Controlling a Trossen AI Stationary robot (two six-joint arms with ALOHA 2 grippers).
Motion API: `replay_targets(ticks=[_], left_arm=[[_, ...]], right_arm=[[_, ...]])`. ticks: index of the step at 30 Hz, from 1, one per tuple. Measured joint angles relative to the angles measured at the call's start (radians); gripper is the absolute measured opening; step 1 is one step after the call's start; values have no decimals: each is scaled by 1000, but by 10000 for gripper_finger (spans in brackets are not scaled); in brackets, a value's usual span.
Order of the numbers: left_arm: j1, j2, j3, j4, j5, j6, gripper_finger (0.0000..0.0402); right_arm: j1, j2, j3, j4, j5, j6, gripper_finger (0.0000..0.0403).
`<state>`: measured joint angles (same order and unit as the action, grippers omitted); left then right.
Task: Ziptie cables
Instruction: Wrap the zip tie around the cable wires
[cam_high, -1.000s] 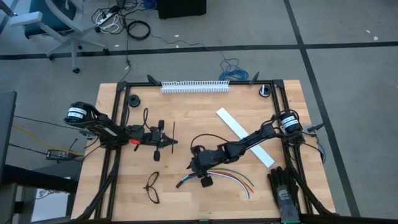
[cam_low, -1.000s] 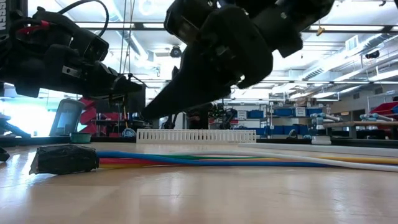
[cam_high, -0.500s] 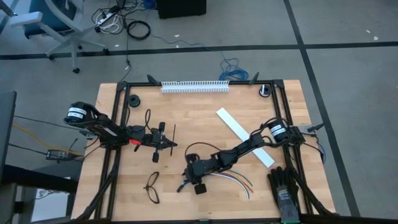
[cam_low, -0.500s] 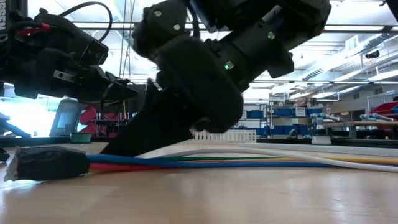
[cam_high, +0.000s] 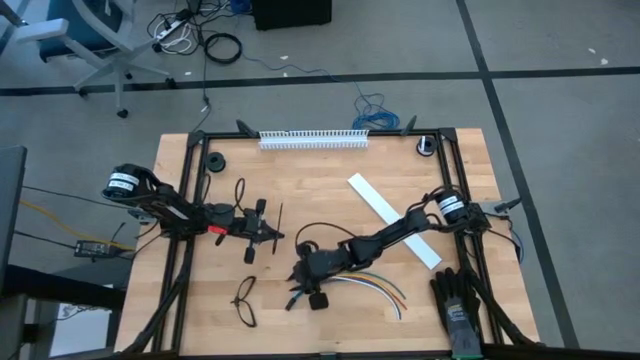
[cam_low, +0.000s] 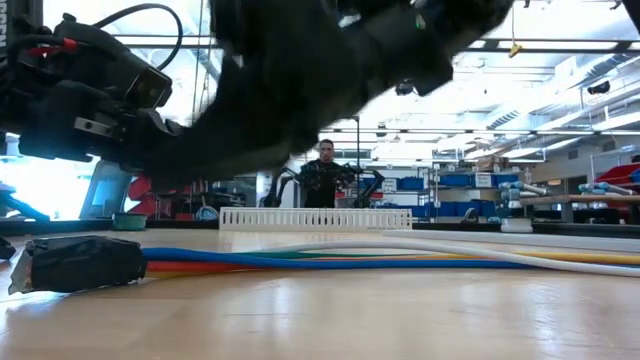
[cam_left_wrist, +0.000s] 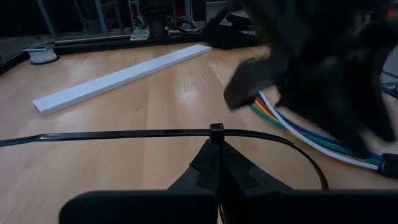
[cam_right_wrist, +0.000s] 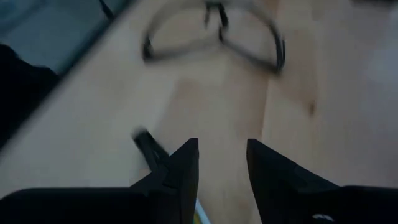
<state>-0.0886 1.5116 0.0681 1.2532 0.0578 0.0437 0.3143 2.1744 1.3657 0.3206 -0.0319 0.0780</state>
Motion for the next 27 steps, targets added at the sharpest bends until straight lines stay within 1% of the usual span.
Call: replay_targets(ticks=[3,7,9,12,15,17,18,22,25,27], left_arm=[[-4,0,0,-3,0,0,1],[-5,0,0,-2,0,-13,1],[-5,0,0,-1,0,-28,1],[-8,0,0,0,0,-34,1],[-8,0,0,8,0,-50,1],[-11,0,0,11,0,-52,1],[-12,0,0,11,-1,-52,1],[-12,0,0,9,-4,-51,1],[-12,-1,0,12,-7,-44,1],[-12,-1,1,9,-9,-25,1]], right_arm=[[0,-12,2,9,-51,1,123],[31,0,1,-45,-58,-36,123],[45,0,1,-100,-33,-52,123],[59,0,1,-159,47,-92,123],[61,0,1,-171,98,-114,123],[53,0,-8,-181,108,-111,123],[47,0,-14,-188,104,-102,123],[40,13,-14,-175,33,-78,116],[51,36,-10,-159,42,-79,108],[51,49,-12,-155,45,-72,93]])
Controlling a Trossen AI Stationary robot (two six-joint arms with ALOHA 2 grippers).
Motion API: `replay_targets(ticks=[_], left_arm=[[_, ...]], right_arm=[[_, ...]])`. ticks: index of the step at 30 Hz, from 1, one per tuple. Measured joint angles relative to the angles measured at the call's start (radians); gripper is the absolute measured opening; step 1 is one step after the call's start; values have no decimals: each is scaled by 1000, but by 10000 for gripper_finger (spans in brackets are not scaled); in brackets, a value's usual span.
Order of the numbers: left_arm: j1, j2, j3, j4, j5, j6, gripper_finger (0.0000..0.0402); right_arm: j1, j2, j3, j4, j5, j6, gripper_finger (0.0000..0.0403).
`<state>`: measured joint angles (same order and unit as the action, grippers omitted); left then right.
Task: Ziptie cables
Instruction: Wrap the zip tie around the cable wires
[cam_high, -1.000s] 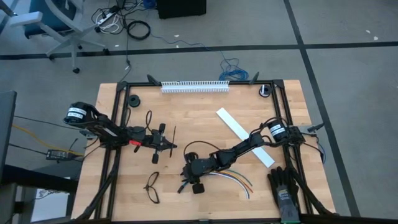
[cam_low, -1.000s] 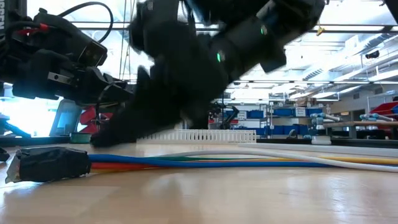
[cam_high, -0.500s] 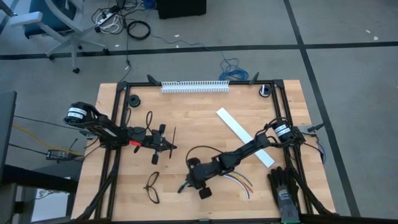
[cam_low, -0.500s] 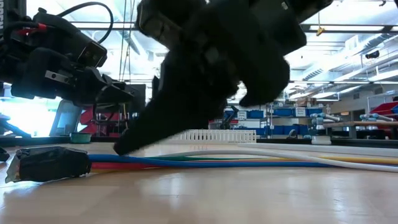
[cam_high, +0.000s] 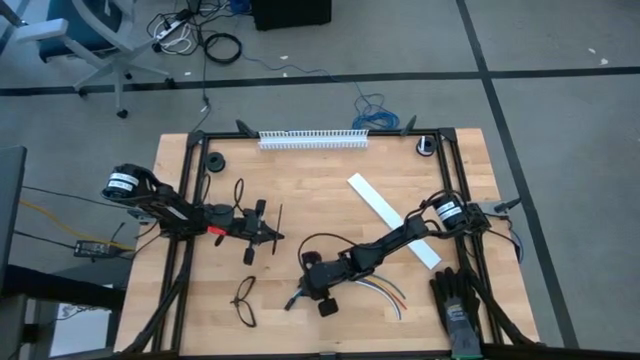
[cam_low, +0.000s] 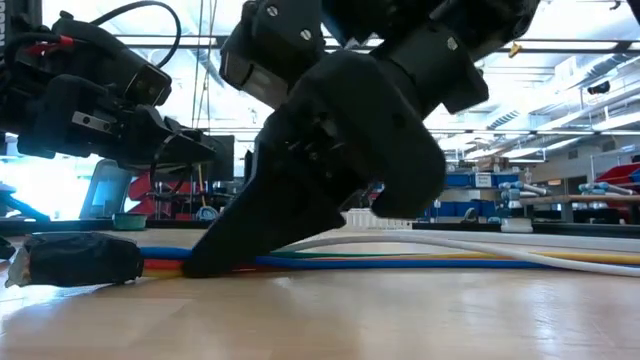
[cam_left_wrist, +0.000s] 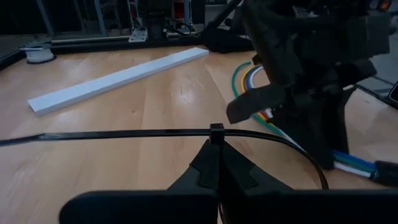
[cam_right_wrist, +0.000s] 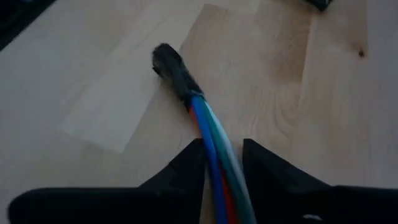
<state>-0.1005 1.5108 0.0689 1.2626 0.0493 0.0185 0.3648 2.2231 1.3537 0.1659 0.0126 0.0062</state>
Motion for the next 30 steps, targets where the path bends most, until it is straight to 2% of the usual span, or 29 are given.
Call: replay_targets(ticks=[5,11,17,22,27,30], left_arm=[[0,0,0,3,-2,3,1],[0,0,0,13,-7,58,1],[0,0,0,27,-54,109,1],[0,0,0,11,-139,151,1],[0,0,-1,-38,-192,164,1],[0,0,-1,-68,-198,162,1]], right_arm=[[-2,24,2,54,15,13,16],[-6,-7,-1,50,162,-11,7],[-38,-62,-3,-120,368,43,1],[-54,-78,-3,-106,395,44,0],[-61,-81,-3,-85,543,46,1],[-64,-81,-3,-84,582,45,1]])
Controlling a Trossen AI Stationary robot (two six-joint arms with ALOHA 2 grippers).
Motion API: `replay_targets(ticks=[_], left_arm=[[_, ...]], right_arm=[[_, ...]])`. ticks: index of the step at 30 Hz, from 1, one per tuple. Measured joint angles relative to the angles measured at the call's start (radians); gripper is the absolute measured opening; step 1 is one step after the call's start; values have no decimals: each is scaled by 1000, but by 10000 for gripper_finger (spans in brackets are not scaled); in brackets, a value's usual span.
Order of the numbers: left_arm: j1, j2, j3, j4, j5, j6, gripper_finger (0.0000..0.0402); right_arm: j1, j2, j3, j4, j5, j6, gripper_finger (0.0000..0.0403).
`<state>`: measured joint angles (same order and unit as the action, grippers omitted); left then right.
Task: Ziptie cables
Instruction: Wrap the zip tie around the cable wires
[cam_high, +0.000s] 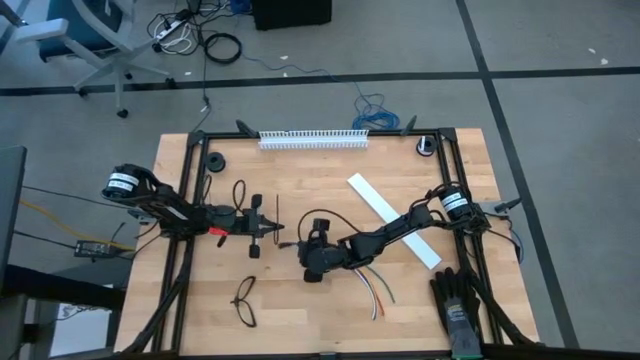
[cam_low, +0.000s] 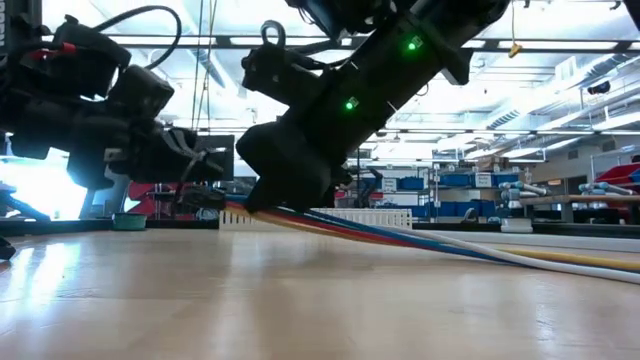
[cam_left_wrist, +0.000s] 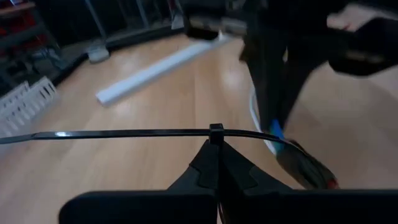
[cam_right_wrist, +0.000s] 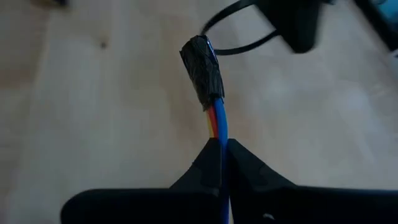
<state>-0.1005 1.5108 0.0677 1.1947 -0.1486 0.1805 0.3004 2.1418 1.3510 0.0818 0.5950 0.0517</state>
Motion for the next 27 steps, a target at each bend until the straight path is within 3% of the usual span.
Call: replay_targets(ticks=[4,9,14,16,23,27], left_arm=[[0,0,0,-9,0,-1,1],[0,0,1,-7,3,-33,1],[0,0,21,-4,40,-56,1],[0,0,38,-4,52,-56,1],[0,0,55,-23,33,-57,1],[0,0,55,-41,19,-61,1]], right_arm=[[-9,0,0,4,20,4,0],[-36,0,0,116,-34,-56,0],[-77,-2,0,215,-195,-113,0],[-91,-2,0,199,-214,-88,0],[-85,-2,1,104,-77,-25,0],[-65,-2,1,139,-98,-90,0]])
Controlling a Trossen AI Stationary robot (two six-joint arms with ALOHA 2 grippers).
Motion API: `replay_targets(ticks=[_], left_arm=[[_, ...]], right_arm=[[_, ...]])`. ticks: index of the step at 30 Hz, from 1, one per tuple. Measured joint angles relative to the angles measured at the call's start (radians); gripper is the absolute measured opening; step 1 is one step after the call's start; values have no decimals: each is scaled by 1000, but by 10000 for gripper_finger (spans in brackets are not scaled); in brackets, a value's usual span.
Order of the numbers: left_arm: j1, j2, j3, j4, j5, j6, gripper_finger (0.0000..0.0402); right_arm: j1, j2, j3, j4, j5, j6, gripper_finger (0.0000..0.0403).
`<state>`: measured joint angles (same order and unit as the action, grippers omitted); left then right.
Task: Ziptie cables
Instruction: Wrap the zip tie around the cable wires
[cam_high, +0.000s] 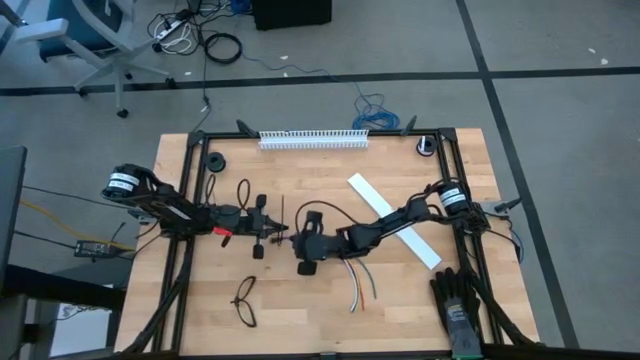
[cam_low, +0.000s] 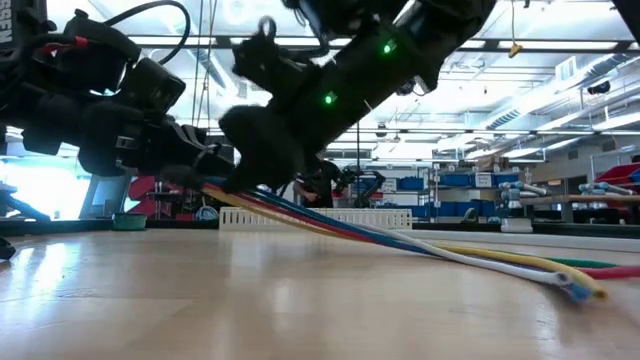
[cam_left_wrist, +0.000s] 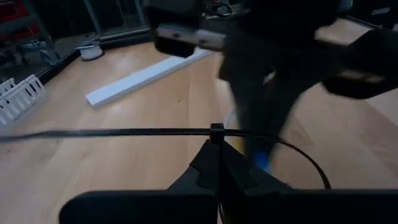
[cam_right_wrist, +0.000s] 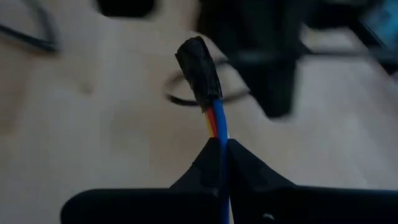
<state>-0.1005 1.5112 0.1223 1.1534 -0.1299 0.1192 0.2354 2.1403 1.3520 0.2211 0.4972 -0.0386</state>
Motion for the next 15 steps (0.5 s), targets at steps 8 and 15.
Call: replay_targets(ticks=[8,15], left_arm=[[0,0,42,-39,4,1,1],[7,0,61,-147,4,18,1]], right_arm=[[-48,-1,1,100,-253,-86,0],[-68,-1,1,94,-306,-69,26]])
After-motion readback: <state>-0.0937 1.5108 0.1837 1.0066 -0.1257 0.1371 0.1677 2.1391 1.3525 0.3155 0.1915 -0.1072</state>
